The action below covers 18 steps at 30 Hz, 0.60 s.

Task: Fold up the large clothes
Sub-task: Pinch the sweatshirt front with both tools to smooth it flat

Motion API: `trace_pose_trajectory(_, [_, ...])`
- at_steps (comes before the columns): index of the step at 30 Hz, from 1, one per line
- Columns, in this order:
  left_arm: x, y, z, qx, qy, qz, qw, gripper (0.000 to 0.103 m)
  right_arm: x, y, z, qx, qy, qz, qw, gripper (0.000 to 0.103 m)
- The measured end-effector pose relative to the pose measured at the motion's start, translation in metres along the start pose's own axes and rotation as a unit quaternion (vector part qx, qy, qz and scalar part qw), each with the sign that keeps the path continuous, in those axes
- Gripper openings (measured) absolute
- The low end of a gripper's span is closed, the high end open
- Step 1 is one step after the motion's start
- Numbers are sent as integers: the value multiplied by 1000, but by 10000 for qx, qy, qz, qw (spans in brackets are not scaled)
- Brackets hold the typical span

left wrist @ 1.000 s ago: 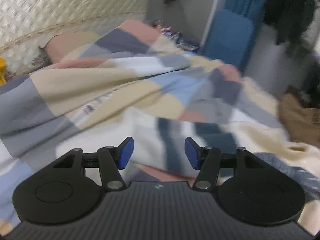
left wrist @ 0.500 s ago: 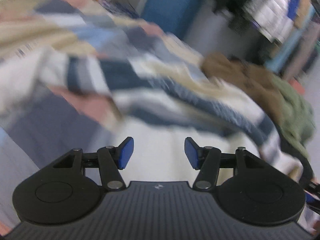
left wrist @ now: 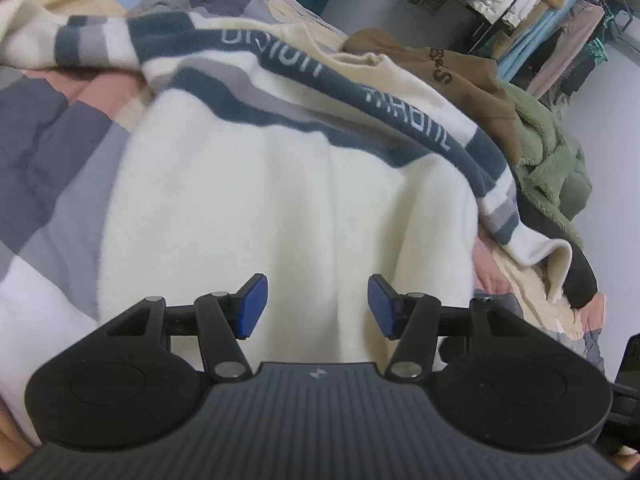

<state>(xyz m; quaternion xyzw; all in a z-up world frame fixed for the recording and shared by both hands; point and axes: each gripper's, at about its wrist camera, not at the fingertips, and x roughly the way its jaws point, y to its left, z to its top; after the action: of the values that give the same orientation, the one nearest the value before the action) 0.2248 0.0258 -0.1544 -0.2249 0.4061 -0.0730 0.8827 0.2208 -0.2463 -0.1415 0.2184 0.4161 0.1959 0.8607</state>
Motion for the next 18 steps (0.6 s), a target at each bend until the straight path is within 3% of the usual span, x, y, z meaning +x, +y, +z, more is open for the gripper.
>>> trace_pose_trajectory(3, [13,0,-6,54,99,34,9999,60,6,1,0,-146,-2,19,9999,71])
trace_pose_trajectory(6, [25,0,-8,128,160,178,9996,45,14,5,-1,-319,34,-3,9995,67])
trace_pose_trajectory(11, [39,3,-14,152,247,319,9991,34,36,3,-2,-562,155,-390,9975,44])
trace_pose_trajectory(13, [38,2,-15,223,196,383,9988,23,37,1,-1,-554,120,-425,9975,27])
trace_pose_trajectory(15, [35,1,-15,278,133,372,9988,15,33,-1,1,-505,43,-416,9979,16])
trace_pose_trajectory(18, [25,-2,-13,359,38,297,9989,8,17,-3,2,-354,-70,-385,9986,12])
